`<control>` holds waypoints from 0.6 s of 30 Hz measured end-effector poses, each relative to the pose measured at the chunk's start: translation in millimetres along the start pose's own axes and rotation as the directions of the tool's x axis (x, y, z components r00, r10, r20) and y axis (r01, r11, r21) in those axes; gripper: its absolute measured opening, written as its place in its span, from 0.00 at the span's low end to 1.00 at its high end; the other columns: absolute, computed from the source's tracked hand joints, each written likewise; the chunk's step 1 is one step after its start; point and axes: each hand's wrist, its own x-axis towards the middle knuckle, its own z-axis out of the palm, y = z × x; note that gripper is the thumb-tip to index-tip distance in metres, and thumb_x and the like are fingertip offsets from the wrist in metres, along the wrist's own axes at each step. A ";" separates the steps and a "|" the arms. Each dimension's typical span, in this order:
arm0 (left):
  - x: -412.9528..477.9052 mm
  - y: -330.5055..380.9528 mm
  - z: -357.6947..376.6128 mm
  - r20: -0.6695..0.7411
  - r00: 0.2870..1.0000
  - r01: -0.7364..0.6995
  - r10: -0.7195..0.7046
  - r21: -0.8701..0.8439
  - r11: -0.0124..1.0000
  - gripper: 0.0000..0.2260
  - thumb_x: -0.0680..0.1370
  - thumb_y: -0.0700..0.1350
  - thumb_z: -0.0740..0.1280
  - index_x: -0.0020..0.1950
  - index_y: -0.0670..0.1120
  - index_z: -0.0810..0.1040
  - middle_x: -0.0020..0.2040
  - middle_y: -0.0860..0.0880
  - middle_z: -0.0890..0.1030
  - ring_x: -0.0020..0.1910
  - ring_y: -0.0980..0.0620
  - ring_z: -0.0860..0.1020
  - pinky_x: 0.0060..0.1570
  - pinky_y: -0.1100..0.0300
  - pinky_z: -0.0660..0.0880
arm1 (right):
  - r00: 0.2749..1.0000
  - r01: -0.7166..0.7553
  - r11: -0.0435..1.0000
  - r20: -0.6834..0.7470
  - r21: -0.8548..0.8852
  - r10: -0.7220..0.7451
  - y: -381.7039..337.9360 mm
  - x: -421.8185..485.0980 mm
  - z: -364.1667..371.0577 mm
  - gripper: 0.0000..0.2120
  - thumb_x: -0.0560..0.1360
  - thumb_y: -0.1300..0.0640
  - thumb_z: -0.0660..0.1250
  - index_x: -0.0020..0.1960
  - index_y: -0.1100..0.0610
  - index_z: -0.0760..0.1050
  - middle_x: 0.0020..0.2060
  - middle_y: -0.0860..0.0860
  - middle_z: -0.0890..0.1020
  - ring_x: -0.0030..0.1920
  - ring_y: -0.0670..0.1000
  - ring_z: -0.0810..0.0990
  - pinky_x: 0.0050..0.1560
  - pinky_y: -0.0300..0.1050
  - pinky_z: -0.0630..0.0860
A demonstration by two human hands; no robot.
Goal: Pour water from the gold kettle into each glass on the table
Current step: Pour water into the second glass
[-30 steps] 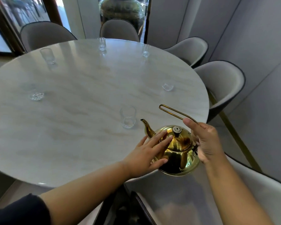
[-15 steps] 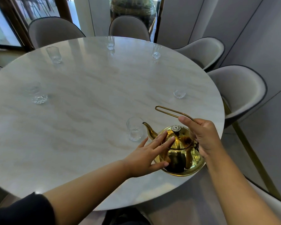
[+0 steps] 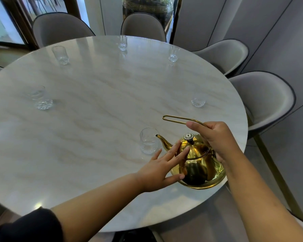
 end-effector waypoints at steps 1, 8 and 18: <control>0.2 -0.6 0.3 -0.002 1.000 0.001 -0.001 -0.004 1.000 0.31 0.80 0.60 0.53 0.72 0.64 0.33 0.76 0.55 0.32 0.76 0.52 0.53 0.73 0.51 0.36 | 1.000 0.001 1.000 0.004 -0.017 -0.001 -0.4 1.0 0.5 0.24 0.66 0.47 0.75 0.23 0.53 0.63 0.18 0.45 0.62 0.20 0.45 0.60 0.30 0.42 0.63; 0.3 -0.1 -0.9 -0.005 1.000 0.011 -0.011 -0.031 0.999 0.30 0.80 0.59 0.52 0.72 0.63 0.32 0.75 0.55 0.32 0.76 0.53 0.53 0.72 0.54 0.35 | 1.000 0.015 0.996 0.026 -0.085 -0.012 -4.8 5.3 4.3 0.25 0.67 0.46 0.75 0.22 0.51 0.63 0.19 0.45 0.61 0.20 0.44 0.60 0.31 0.43 0.62; -1.9 -0.2 -2.5 -0.025 1.000 0.007 -0.009 -0.051 0.999 0.30 0.81 0.58 0.52 0.72 0.63 0.32 0.75 0.55 0.31 0.76 0.53 0.49 0.72 0.54 0.35 | 0.998 0.024 0.989 0.057 -0.149 -0.016 -12.7 8.4 9.0 0.24 0.65 0.43 0.75 0.27 0.56 0.65 0.23 0.51 0.61 0.23 0.48 0.59 0.30 0.44 0.61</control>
